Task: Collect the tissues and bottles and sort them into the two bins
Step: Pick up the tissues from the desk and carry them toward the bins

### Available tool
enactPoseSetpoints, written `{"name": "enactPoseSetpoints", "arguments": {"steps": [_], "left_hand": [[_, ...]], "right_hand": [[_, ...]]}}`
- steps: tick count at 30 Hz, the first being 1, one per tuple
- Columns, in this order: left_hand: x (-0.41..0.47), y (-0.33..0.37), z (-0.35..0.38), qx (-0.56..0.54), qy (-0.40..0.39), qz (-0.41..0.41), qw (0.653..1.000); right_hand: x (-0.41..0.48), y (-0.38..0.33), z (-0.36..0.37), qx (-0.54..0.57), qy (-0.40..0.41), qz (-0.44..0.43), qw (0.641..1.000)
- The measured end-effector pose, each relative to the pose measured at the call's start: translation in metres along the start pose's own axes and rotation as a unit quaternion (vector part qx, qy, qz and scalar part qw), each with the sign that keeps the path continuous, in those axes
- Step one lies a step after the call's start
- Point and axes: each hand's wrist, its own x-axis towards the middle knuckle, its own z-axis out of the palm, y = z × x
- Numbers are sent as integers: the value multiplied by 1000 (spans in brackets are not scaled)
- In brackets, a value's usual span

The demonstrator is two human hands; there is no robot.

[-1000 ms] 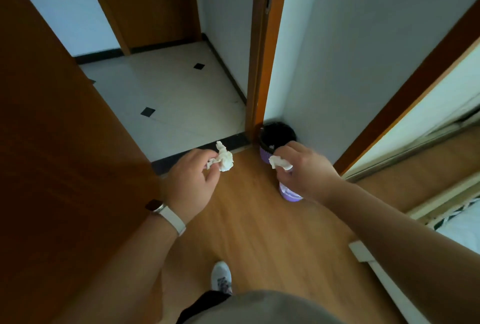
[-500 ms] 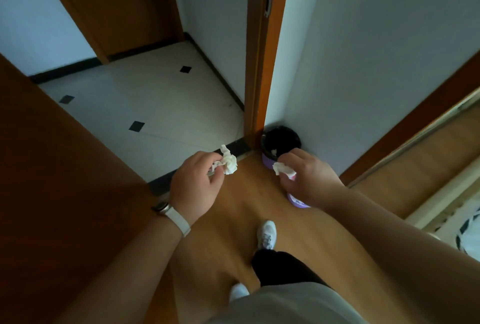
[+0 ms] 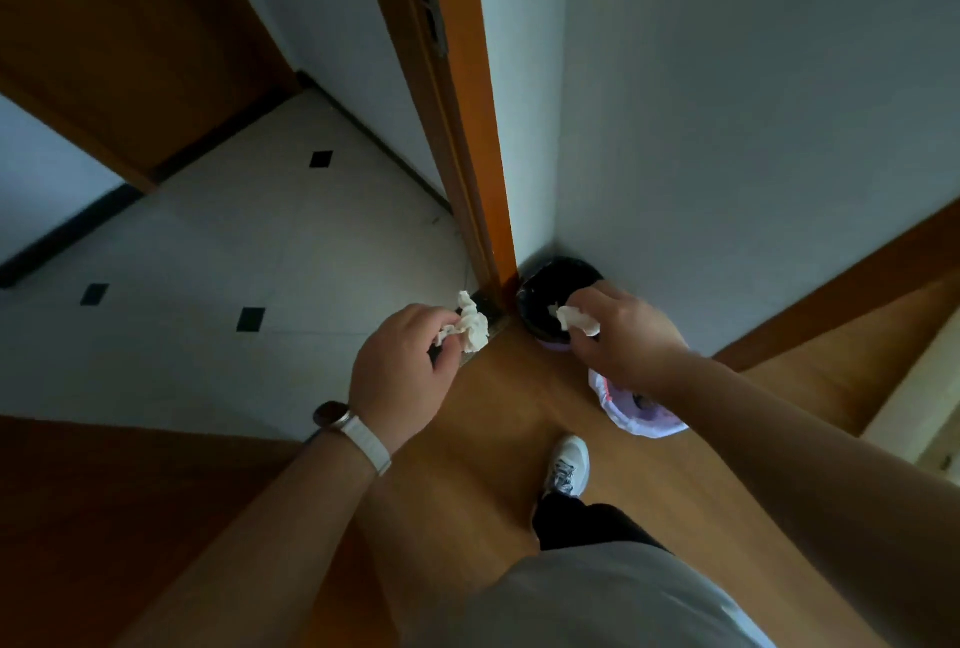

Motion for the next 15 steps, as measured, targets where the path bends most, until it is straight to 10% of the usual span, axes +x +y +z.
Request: {"name": "enactPoseSetpoints", "arguments": {"steps": [15], "left_hand": [[170, 8, 59, -13, -57, 111, 992]], "right_hand": [[81, 77, -26, 20, 34, 111, 993]]}}
